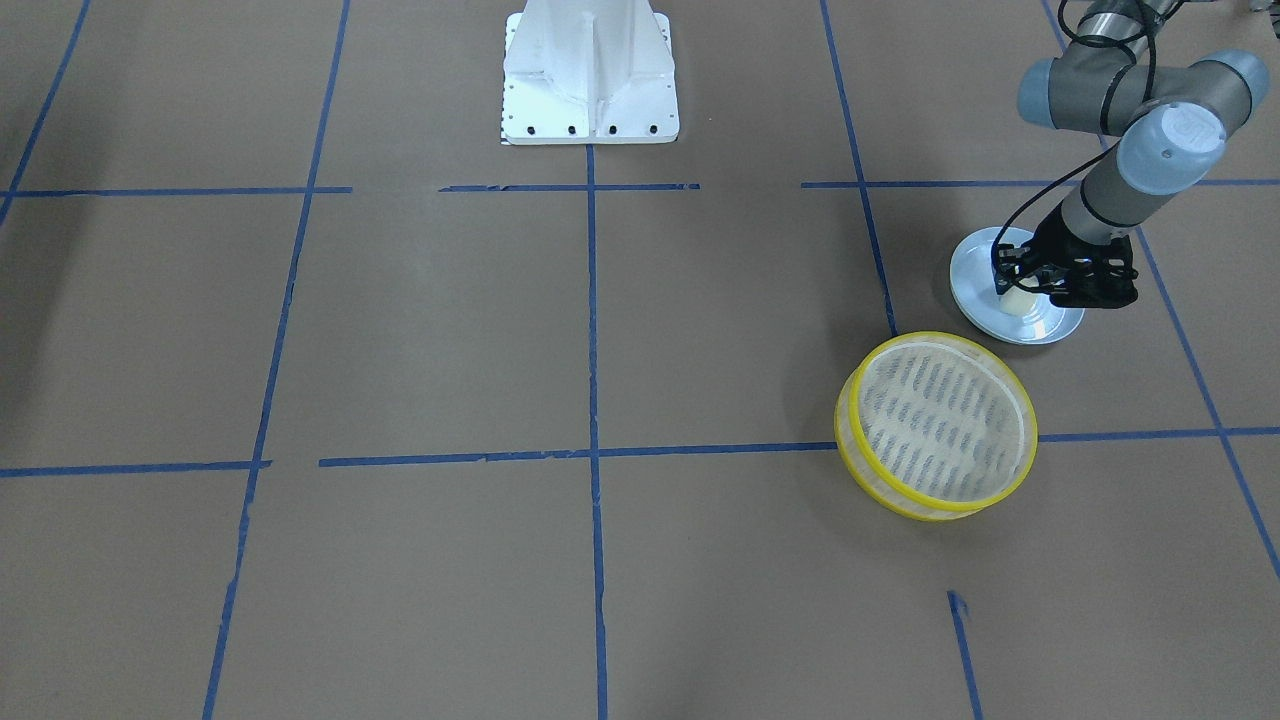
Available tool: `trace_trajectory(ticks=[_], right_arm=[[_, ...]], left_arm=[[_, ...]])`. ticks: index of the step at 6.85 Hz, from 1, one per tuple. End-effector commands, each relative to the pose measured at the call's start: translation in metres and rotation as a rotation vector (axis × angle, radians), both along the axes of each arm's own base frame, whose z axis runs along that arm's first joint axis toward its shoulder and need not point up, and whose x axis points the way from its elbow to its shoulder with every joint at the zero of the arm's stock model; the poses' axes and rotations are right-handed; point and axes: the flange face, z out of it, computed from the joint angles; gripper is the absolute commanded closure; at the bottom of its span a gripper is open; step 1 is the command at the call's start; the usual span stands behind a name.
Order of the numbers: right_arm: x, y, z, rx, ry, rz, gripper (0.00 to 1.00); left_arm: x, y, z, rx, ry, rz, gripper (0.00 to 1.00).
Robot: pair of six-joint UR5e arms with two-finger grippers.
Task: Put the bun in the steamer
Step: 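Close the left gripper on the bun, then lift the bun with the left gripper and carry it over the steamer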
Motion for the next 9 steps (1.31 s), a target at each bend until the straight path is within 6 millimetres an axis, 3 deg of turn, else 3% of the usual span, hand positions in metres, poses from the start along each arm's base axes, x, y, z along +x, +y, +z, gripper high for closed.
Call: trace_trajectory(ticks=[1, 3, 4, 5, 6, 7, 8, 9], right_arm=[[0.000, 0.000, 0.000, 0.000, 0.000, 0.000, 0.00], [0.000, 0.000, -0.001, 0.001, 0.000, 0.000, 0.00], [0.000, 0.000, -0.001, 0.001, 0.000, 0.000, 0.00], [0.000, 0.000, -0.001, 0.001, 0.000, 0.000, 0.00], [0.000, 0.000, -0.001, 0.001, 0.000, 0.000, 0.00], [0.000, 0.000, -0.001, 0.001, 0.000, 0.000, 0.00], [0.000, 0.000, -0.001, 0.001, 0.000, 0.000, 0.00], [0.000, 0.000, -0.001, 0.001, 0.000, 0.000, 0.00]], left_arm=[[0.000, 0.000, -0.002, 0.003, 0.003, -0.001, 0.79], [-0.005, -0.002, -0.011, 0.015, 0.013, -0.007, 0.79], [-0.009, 0.000, -0.026, 0.030, 0.027, -0.010, 0.79], [-0.025, 0.016, -0.036, 0.038, 0.056, 0.018, 0.79], [-0.049, 0.013, -0.053, 0.028, 0.073, 0.012, 0.79], [-0.084, -0.002, -0.077, 0.025, 0.045, -0.031, 0.79], [-0.097, -0.017, -0.103, 0.009, 0.004, -0.012, 0.79], [-0.095, -0.050, -0.144, 0.008, -0.018, -0.017, 0.79]])
